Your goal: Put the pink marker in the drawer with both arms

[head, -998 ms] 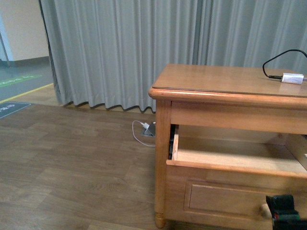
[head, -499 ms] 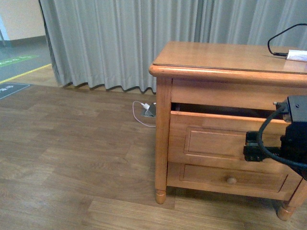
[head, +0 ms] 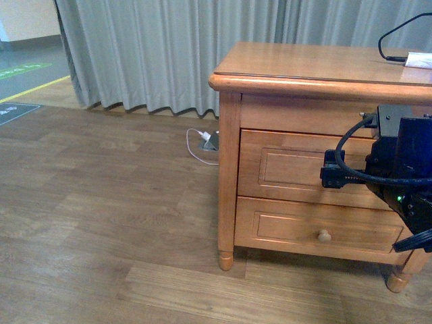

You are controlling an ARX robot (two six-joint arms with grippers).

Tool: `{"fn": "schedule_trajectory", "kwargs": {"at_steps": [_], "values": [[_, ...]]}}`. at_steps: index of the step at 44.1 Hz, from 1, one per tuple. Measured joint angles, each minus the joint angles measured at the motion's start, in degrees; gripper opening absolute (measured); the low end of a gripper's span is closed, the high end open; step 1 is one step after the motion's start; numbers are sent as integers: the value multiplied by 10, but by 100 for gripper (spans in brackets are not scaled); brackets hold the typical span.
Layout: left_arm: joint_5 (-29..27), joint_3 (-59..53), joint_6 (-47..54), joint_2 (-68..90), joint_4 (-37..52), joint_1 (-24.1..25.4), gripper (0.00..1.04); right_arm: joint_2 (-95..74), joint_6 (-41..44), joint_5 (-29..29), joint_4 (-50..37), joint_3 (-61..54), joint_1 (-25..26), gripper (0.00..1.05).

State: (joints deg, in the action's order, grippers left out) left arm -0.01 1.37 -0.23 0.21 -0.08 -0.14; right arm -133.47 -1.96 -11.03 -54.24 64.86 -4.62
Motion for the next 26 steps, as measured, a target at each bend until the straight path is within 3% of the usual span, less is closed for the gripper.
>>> {"fn": "schedule_trajectory", "kwargs": {"at_steps": [14,26], "values": [[0,0,0,0,0,0,99,10,0,11,3,-11,3,96],[0,0,0,0,0,0,99,140,-5,36,72,-114,13,96]]}}
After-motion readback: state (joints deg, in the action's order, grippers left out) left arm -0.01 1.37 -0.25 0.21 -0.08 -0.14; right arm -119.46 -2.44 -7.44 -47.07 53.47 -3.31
